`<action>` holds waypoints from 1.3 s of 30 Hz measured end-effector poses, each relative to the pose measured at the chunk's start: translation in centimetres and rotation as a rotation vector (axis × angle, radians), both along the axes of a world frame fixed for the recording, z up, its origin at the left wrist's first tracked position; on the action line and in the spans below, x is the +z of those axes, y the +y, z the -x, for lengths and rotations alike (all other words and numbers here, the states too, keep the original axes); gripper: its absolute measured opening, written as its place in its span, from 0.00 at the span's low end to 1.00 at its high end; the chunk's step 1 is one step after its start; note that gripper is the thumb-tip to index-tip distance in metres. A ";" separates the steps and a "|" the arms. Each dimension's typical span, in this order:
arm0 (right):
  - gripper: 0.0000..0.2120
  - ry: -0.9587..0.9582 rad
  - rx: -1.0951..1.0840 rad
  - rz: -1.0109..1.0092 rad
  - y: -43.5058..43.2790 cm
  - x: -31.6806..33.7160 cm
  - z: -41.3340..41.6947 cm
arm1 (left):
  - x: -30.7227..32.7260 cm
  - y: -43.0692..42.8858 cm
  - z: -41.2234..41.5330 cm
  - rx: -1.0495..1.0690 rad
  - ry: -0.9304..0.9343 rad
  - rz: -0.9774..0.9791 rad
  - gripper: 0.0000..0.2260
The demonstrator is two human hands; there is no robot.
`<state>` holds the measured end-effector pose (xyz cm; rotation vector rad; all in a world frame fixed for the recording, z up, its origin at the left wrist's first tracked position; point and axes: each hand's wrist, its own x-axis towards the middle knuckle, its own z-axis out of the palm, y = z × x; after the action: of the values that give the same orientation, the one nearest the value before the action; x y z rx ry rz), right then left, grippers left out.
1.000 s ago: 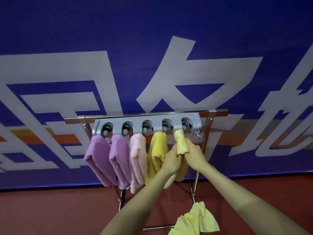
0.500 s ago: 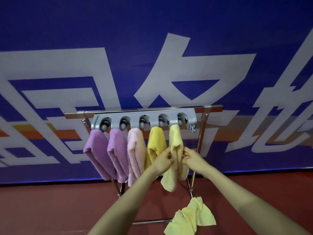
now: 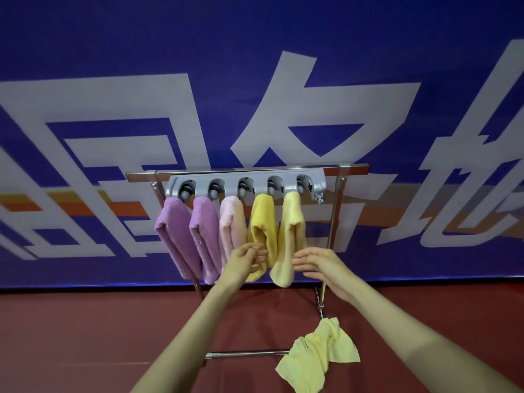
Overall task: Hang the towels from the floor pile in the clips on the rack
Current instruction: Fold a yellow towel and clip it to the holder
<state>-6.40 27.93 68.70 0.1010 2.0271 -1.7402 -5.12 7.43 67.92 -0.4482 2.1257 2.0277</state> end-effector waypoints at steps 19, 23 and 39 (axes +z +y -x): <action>0.12 -0.067 -0.135 0.252 -5.8 -13.9 -2.3 | -13.2 -6.1 -3.4 0.028 -0.056 -0.175 0.12; 0.10 -0.071 -0.172 0.202 -6.2 -22.2 -2.2 | -21.8 -6.0 -3.0 0.020 -0.090 -0.196 0.12; 0.06 -0.155 -0.357 -0.103 -2.7 -63.7 -1.3 | -59.8 -5.3 -1.7 -0.013 -0.256 -0.050 0.09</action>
<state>-5.12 25.20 4.97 0.6459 2.0768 -1.7641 -3.43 2.16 8.14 -0.6461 1.9180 1.8955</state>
